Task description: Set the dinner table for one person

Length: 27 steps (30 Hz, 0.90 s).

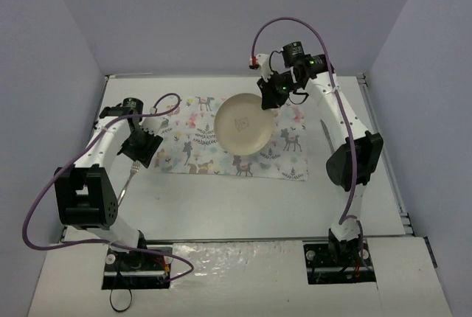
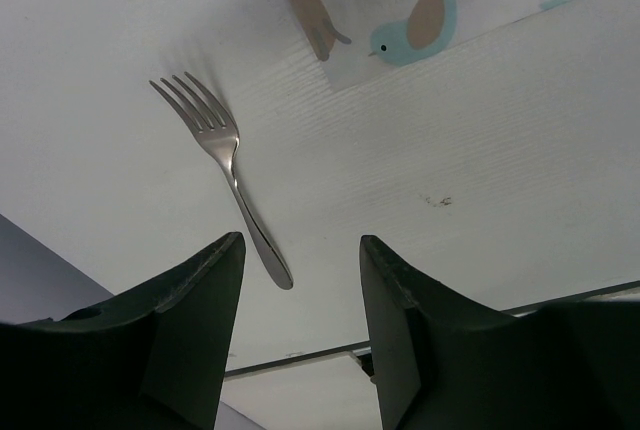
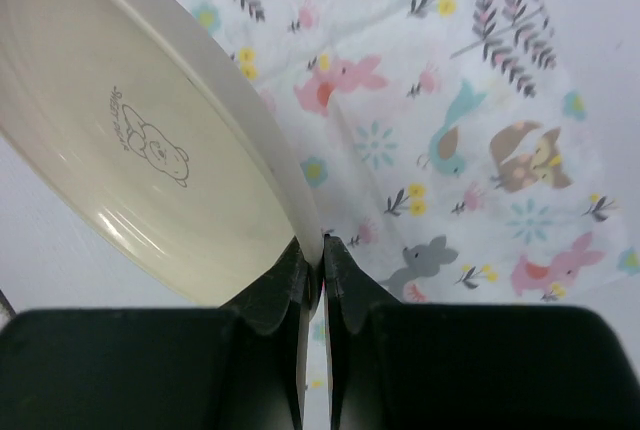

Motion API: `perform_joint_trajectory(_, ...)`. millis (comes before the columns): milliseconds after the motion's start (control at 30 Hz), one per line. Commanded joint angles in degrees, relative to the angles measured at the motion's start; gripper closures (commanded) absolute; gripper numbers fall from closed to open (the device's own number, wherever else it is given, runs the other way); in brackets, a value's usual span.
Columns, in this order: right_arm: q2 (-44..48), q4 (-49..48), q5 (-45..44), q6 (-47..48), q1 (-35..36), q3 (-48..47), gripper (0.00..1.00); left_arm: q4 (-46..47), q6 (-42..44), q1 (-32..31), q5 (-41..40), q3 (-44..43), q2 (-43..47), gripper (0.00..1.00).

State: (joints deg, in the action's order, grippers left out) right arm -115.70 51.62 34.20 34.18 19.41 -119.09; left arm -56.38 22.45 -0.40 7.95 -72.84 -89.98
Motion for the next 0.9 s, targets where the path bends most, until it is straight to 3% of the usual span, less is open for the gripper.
perform_joint_trajectory(0,-7.3,3.1,8.4,-4.2,2.7,-5.7,1.00,0.6,-0.1,0.0,1.4,-1.6,-0.2,0.53)
perform_joint_trajectory(367,-20.9,2.9,7.6,-3.7,5.2,-14.7,1.00,-0.4,0.2,-1.6,2.9,-4.8,-0.9,0.53)
perform_joint_trajectory(633,-21.6,1.3,5.6,-3.8,4.2,-16.3,1.00,-1.3,1.1,-3.6,2.9,-4.8,-1.4,0.53)
perform_joint_trajectory(867,-23.3,-6.0,-3.4,-9.6,3.7,-17.2,1.00,-2.6,2.4,-5.9,2.6,-6.2,-3.0,0.54)
